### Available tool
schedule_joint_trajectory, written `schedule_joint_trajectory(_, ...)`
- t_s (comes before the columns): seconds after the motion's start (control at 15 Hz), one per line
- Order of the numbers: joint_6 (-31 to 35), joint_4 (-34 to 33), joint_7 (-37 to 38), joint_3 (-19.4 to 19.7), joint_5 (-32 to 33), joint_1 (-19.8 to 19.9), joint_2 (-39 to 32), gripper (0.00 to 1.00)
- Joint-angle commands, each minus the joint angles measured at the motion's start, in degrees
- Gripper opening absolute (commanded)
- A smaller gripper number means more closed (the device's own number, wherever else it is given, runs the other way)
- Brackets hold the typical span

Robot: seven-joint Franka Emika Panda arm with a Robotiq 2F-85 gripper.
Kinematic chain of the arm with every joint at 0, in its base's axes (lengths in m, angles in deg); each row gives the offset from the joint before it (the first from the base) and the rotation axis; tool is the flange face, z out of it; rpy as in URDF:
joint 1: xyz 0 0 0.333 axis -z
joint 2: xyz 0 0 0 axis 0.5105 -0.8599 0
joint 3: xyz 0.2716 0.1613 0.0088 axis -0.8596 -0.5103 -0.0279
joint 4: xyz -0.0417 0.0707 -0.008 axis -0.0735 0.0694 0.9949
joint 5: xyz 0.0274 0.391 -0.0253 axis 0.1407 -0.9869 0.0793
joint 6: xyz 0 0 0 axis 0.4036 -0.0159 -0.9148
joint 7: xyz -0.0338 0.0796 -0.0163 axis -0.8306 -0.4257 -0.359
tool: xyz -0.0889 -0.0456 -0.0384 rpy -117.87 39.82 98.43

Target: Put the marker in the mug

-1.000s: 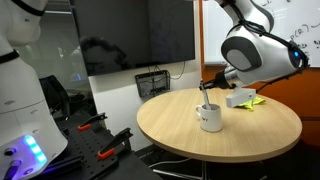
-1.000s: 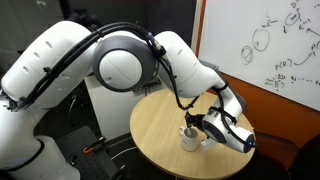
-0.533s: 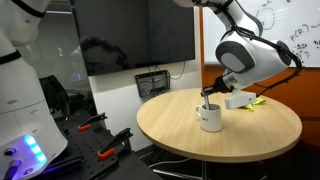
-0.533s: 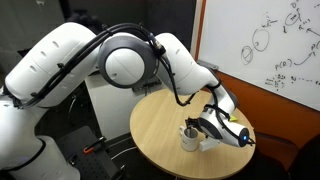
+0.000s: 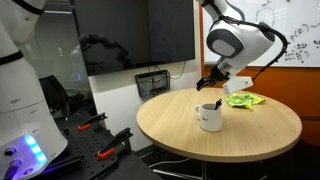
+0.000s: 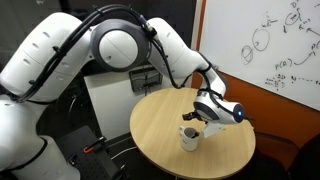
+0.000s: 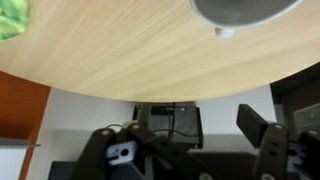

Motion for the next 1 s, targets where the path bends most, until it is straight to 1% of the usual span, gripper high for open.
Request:
schedule_joint_trajectory(0.0,10.5,8.0,5.41,1.63,4.79,-5.8,7.7,1.0)
schedule_joint_trajectory(0.13,15.2,10.74,11.44,1.34,9.46,-8.68,10.52,1.0)
schedule_joint_trajectory(0.33,22.3,14.38,23.53,0.34,16.33,-12.22,13.39,1.0)
schedule_joint_trajectory(0.53,27.42,17.23,37.26,-0.03,26.35,-14.41,14.83,1.0)
schedule_joint_trajectory(0.67,28.34,18.44,47.78,0.09,35.25,-15.09,15.18,1.0)
schedule_joint_trajectory(0.8,27.41,18.71,57.71,0.16,43.05,-15.24,15.17,1.0)
schedule_joint_trajectory(0.87,27.13,18.69,61.34,-0.47,45.69,-14.7,15.23,1.0)
schedule_joint_trajectory(0.93,26.78,18.71,63.42,-1.42,47.86,-13.92,15.38,1.0)
